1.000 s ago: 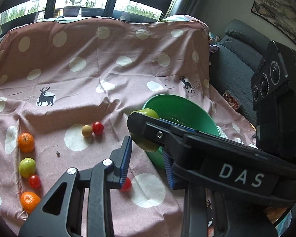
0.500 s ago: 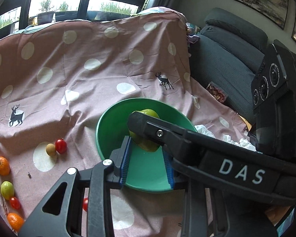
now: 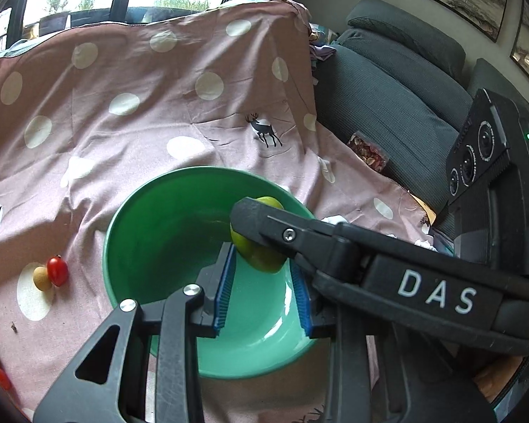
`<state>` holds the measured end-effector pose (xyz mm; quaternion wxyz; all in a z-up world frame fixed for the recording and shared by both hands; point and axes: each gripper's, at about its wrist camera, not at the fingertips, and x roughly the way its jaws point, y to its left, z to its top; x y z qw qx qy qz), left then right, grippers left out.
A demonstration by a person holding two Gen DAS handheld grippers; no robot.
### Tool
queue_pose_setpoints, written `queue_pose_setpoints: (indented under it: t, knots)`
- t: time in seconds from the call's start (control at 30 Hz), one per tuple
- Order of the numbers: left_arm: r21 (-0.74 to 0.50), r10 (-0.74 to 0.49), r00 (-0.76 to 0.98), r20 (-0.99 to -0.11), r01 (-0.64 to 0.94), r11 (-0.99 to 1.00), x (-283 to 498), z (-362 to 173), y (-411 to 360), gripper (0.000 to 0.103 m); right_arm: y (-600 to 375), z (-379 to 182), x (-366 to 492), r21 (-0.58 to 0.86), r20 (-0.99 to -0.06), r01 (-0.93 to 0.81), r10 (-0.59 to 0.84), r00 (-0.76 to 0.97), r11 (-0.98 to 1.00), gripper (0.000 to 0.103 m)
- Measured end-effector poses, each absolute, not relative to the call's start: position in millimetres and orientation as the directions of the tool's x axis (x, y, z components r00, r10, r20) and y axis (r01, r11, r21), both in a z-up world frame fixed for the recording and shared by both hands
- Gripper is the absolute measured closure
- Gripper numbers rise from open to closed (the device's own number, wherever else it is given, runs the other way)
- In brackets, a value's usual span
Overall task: Organize fruits
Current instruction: 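Carry the green apple with the right tool over the green bowl, then lower the green apple into the bowl and open the right tool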
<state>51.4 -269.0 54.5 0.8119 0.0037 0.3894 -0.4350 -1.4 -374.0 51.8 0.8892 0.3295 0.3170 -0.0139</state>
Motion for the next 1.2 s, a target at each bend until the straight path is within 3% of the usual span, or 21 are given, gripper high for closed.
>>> queue_pose_setpoints:
  t: [1.2]
  knots:
    - [-0.414,-0.714,0.157,-0.682,0.722,0.555,60,22,-313,0.072,-410,27,-5,0.528,-0.688,0.401,0.100,0.719,0.749,0.067]
